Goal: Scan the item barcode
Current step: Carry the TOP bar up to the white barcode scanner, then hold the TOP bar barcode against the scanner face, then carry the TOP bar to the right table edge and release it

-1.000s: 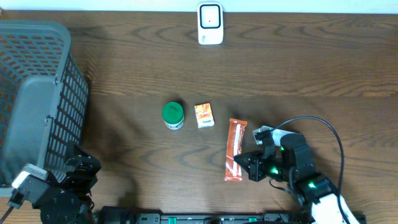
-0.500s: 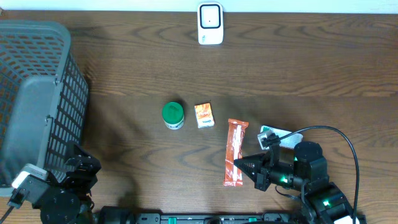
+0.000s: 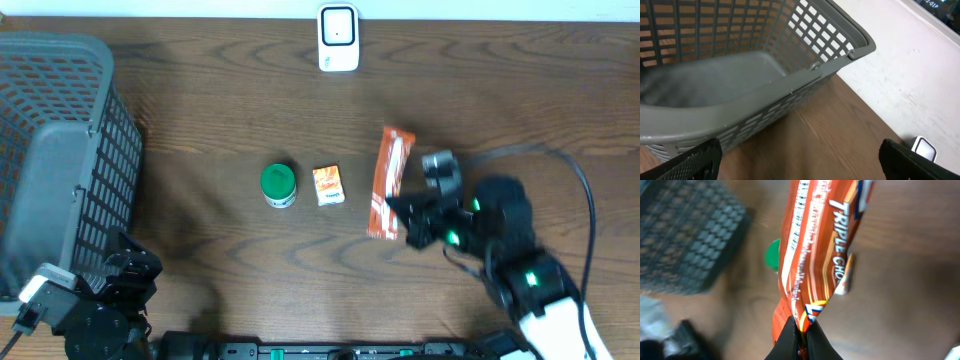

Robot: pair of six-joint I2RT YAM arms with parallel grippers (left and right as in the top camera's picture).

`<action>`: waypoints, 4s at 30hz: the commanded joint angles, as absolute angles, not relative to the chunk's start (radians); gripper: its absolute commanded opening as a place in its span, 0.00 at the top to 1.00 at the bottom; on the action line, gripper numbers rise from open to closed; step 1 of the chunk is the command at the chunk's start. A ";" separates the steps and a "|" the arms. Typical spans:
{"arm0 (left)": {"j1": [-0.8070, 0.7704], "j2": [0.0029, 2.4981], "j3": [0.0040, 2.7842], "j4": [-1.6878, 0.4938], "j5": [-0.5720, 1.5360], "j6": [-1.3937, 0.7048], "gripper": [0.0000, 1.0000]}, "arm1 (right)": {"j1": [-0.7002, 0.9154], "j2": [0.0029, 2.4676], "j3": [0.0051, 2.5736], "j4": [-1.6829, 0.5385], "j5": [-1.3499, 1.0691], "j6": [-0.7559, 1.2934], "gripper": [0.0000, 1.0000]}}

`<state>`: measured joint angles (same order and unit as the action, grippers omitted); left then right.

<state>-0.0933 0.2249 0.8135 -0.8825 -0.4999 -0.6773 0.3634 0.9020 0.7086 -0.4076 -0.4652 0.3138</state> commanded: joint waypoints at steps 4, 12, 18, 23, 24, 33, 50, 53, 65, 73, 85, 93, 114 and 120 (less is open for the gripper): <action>-0.090 0.223 0.811 -0.883 -0.506 -0.678 0.02 | 0.369 1.292 0.999 -0.472 -0.296 0.140 0.99; -0.090 0.223 0.811 -0.883 -0.506 -0.678 0.02 | 0.368 1.670 1.367 -0.589 -0.043 0.013 0.99; -0.090 0.223 0.811 -0.883 -0.506 -0.678 0.02 | 0.368 1.858 1.591 -0.598 0.092 -0.029 0.99; -0.090 0.223 0.811 -0.883 -0.506 -0.678 0.02 | 0.390 2.020 1.757 -0.595 0.241 -0.115 0.99; -0.090 0.223 0.811 -0.883 -0.506 -0.678 0.02 | 0.400 2.063 1.800 -0.595 0.279 -0.141 0.99; -0.090 0.223 0.811 -0.883 -0.506 -0.678 0.02 | 0.453 2.351 2.104 -0.548 0.544 -0.321 0.99; -0.090 0.223 0.811 -0.883 -0.506 -0.678 0.02 | 0.514 2.508 2.147 -0.382 0.741 -0.631 0.99; -0.090 0.223 0.811 -0.883 -0.506 -0.678 0.02 | 0.516 2.522 2.147 -0.391 0.743 -0.634 0.99; -0.090 0.223 0.811 -0.883 -0.506 -0.678 0.02 | 0.554 2.523 2.147 -0.509 0.736 -0.583 0.99; -0.090 0.223 0.811 -0.883 -0.506 -0.678 0.02 | 0.523 2.454 2.147 -0.785 0.456 -0.164 0.97; -0.090 0.223 0.811 -0.883 -0.506 -0.678 0.02 | 0.366 2.420 2.146 -0.863 0.125 -0.015 0.01; -0.090 0.223 0.811 -0.883 -0.506 -0.678 0.02 | 0.327 2.465 2.145 -0.822 0.076 0.012 0.01; -0.090 0.223 0.811 -0.883 -0.506 -0.678 0.02 | 0.252 2.563 2.145 -0.822 0.077 0.146 0.99; -0.090 0.223 0.811 -0.883 -0.506 -0.678 0.02 | 0.195 2.399 2.145 -1.015 0.113 0.196 0.99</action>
<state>-0.0933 0.2249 0.8127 -0.8829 -0.4999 -0.6773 0.2386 2.5019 2.1578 -0.9386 0.0620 0.1474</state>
